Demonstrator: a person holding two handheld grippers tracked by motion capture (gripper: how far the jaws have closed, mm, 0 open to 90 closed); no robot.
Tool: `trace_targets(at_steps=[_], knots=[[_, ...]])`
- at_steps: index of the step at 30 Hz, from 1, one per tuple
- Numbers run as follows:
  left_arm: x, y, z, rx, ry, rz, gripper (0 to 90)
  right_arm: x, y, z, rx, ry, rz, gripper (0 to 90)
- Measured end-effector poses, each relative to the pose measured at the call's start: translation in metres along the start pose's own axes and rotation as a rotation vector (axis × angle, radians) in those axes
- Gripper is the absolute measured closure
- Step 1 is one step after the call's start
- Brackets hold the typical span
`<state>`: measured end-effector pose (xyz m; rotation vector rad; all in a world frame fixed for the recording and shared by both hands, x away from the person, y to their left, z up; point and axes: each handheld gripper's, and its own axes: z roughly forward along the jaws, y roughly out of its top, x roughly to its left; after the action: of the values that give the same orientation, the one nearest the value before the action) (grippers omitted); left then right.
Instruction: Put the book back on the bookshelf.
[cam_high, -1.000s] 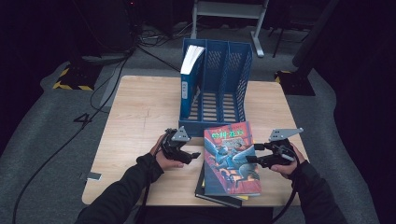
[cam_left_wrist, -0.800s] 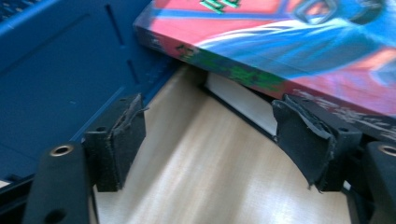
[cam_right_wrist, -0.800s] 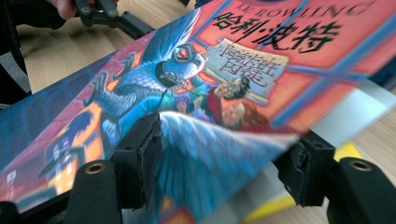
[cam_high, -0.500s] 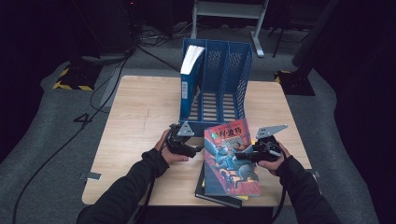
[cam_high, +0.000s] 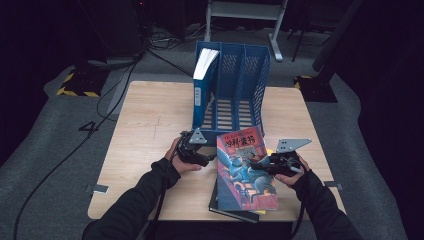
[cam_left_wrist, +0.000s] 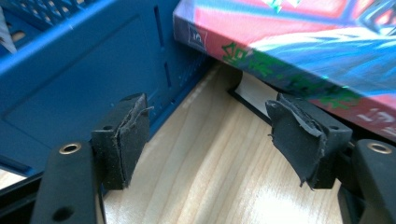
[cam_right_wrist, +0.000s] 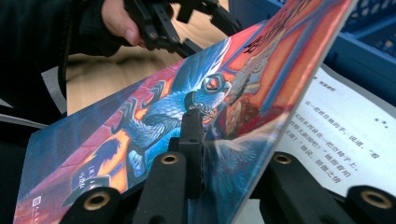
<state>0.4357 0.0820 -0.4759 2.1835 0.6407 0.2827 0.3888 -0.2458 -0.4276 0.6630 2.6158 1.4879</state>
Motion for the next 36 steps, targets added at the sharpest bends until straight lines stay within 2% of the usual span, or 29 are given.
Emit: trace_targets(at_steps=[4, 6, 8, 12, 13, 14, 16, 21, 22, 24, 29, 33, 36], knots=[[-0.003, 0.0, 0.003, 0.018, -0.006, 0.025, 30.8, 0.004, 0.003, 0.003, -0.004, 0.009, -0.026, 77.5], [-0.002, 0.001, 0.0, 0.002, -0.028, 0.03, 37.0, 0.006, 0.003, 0.001, -0.018, 0.009, -0.041, 77.5], [-0.002, 0.003, -0.004, -0.022, -0.052, 0.034, 38.3, 0.007, 0.003, 0.0, -0.028, 0.012, -0.047, 77.6], [-0.004, 0.009, -0.013, -0.056, -0.053, 0.052, 44.6, 0.011, 0.005, -0.007, -0.07, 0.019, -0.076, 77.6], [-0.005, 0.011, -0.015, -0.06, -0.043, 0.066, 45.5, 0.012, 0.006, -0.009, -0.077, 0.02, -0.081, 77.6], [-0.005, 0.012, -0.016, -0.067, -0.036, 0.067, 47.1, 0.014, 0.006, -0.01, -0.083, 0.018, -0.091, 77.6], [-0.004, 0.017, -0.018, -0.077, -0.056, 0.052, 49.1, 0.017, 0.007, -0.012, -0.096, 0.018, -0.111, 77.6], [-0.005, 0.025, -0.023, -0.109, -0.085, 0.061, 53.8, 0.024, 0.01, -0.02, -0.118, 0.005, -0.151, 77.6], [-0.006, 0.026, -0.024, -0.121, -0.096, 0.057, 57.8, 0.025, 0.01, -0.021, -0.127, 0.004, -0.156, 77.6], [-0.005, 0.029, -0.025, -0.138, -0.12, 0.06, 59.8, 0.026, 0.01, -0.024, -0.143, 0.009, -0.156, 77.5], [-0.005, 0.038, -0.03, -0.191, -0.148, 0.048, 68.4, 0.028, 0.012, -0.03, -0.178, 0.017, -0.166, 77.5], [-0.007, 0.047, -0.034, -0.21, -0.159, 0.058, 70.9, 0.032, 0.016, -0.036, -0.187, -0.01, -0.179, 77.5], [-0.008, 0.054, -0.036, -0.221, -0.169, 0.07, 77.8, 0.036, 0.018, -0.04, -0.199, -0.032, -0.189, 77.4]])
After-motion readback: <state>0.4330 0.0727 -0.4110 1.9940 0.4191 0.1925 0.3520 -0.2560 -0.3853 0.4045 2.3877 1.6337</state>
